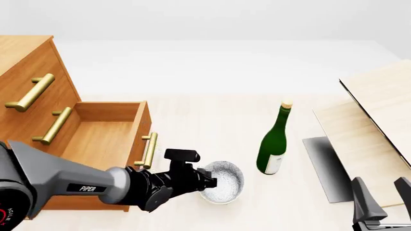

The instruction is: Put the bowl in the bottom drawer of the cabinet and close it.

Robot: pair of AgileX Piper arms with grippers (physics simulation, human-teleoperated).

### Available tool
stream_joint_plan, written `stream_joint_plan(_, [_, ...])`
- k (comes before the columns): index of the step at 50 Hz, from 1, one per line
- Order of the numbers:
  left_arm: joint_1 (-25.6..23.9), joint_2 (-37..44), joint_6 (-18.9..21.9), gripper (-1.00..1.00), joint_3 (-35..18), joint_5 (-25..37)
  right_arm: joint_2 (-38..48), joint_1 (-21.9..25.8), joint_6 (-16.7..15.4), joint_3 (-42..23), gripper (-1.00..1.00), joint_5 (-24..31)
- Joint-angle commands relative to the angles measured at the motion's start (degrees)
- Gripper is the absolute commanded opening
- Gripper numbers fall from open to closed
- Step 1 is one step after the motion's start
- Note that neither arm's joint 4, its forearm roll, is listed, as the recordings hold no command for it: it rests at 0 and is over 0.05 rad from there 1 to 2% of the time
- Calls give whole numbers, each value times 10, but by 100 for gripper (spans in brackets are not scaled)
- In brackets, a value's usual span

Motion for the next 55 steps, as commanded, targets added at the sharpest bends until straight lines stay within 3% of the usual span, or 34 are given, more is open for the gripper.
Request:
stream_joint_plan(1, [8, -17, 11, -100, 10, -4, 0, 0, 0, 0, 100, 0])
stream_joint_plan(55, [32, -148, 68, -100, 65, 5, 0, 0, 0, 0, 100, 0])
